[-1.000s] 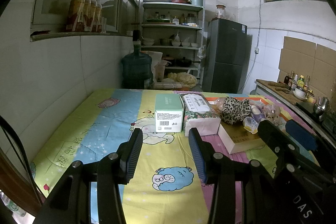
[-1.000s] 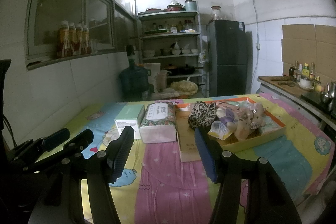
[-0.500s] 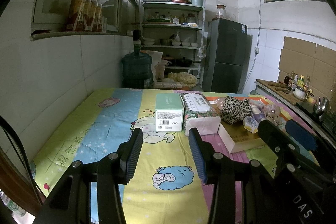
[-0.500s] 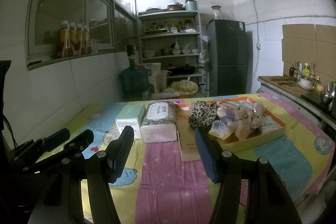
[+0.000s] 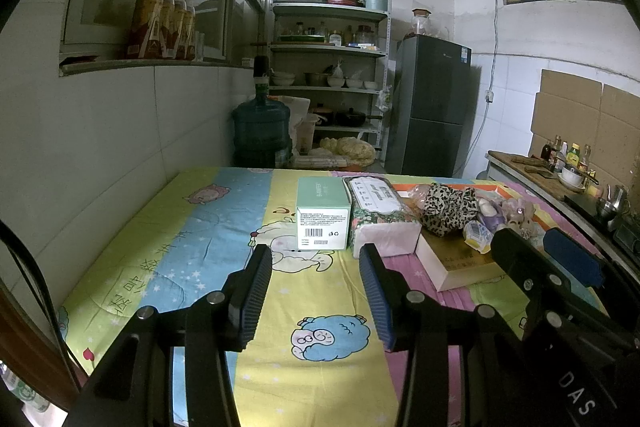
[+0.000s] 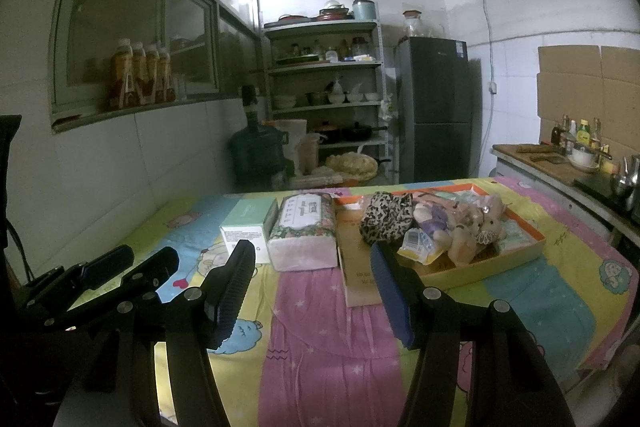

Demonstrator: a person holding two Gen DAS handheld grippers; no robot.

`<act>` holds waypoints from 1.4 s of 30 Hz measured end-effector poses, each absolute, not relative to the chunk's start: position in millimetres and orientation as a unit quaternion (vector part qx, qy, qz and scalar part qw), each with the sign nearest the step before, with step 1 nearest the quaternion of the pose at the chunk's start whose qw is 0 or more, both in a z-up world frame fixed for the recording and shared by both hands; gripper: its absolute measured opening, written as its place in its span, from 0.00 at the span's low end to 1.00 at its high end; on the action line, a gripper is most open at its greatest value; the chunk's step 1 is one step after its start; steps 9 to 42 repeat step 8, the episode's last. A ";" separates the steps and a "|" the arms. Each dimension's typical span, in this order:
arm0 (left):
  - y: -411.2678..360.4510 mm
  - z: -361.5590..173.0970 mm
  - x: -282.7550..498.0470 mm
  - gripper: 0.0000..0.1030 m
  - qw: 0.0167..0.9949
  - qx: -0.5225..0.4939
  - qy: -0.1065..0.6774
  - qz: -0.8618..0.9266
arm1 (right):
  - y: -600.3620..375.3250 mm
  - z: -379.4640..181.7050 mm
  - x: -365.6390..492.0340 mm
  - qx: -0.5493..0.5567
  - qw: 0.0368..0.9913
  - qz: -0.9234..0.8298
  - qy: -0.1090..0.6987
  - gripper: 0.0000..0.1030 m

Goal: Organize soft objects

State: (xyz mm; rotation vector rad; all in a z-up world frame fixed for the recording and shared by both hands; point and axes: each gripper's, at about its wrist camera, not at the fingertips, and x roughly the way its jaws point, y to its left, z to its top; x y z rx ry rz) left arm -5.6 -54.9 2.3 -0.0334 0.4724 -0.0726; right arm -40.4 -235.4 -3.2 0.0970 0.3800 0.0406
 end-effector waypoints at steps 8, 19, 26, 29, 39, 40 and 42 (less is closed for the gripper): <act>-55.2 2.3 -5.7 0.44 0.972 -0.016 0.233 -0.036 | -235.1 -3.1 -40.9 0.048 0.981 0.020 0.188 0.60; -55.2 2.3 -5.7 0.44 0.972 -0.016 0.233 -0.036 | -235.1 -3.1 -40.9 0.048 0.981 0.020 0.188 0.60; -55.2 2.3 -5.7 0.44 0.972 -0.016 0.233 -0.036 | -235.1 -3.1 -40.9 0.048 0.981 0.020 0.188 0.60; -55.2 2.3 -5.7 0.44 0.972 -0.016 0.233 -0.036 | -235.1 -3.1 -40.9 0.048 0.981 0.020 0.188 0.60; -55.2 2.3 -5.7 0.44 0.972 -0.016 0.233 -0.036 | -235.1 -3.1 -40.9 0.048 0.981 0.020 0.188 0.60; -55.2 2.3 -5.7 0.44 0.972 -0.016 0.233 -0.036 | -235.1 -3.1 -40.9 0.048 0.981 0.020 0.188 0.60; -55.2 2.3 -5.7 0.44 0.972 -0.016 0.233 -0.036 | -235.1 -3.1 -40.9 0.048 0.981 0.020 0.188 0.60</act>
